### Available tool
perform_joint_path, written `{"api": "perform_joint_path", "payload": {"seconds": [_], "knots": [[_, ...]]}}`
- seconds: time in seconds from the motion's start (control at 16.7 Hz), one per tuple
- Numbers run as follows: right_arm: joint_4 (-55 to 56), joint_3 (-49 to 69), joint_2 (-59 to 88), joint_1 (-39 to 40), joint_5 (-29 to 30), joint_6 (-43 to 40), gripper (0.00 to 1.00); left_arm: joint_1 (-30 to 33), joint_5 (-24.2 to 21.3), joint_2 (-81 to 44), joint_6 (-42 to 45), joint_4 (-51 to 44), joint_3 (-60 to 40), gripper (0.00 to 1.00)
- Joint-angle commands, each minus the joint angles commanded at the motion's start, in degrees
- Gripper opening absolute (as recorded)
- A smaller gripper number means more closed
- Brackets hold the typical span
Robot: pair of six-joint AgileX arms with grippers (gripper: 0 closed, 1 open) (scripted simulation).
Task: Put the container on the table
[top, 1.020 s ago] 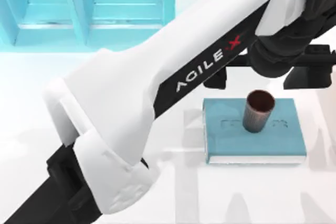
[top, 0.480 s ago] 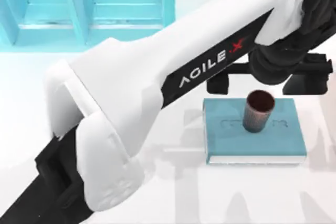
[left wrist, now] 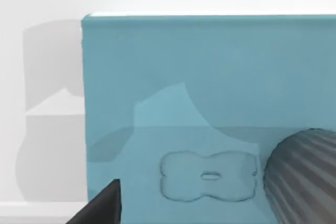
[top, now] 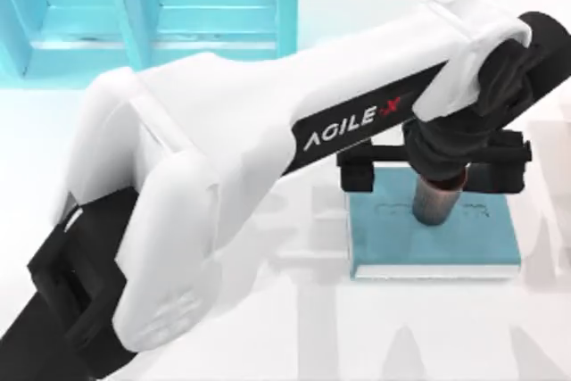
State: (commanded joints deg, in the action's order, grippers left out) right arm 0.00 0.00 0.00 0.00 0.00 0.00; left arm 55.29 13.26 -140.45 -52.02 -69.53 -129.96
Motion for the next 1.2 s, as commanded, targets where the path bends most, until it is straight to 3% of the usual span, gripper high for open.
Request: {"api": "perform_joint_path", "payload": {"seconds": [0.24, 1.02, 1.2], "knots": [[0.0, 0.0, 0.0, 0.0, 0.0, 0.0, 1.0, -0.03, -0.01, 0.07, 0.04, 0.38, 0.4, 1.0], [0.0, 0.0, 0.0, 0.0, 0.0, 0.0, 1.0, -0.03, -0.01, 0.07, 0.04, 0.38, 0.4, 0.02], [0.0, 0.0, 0.0, 0.0, 0.0, 0.0, 1.0, -0.03, -0.01, 0.07, 0.04, 0.38, 0.4, 0.0]]}}
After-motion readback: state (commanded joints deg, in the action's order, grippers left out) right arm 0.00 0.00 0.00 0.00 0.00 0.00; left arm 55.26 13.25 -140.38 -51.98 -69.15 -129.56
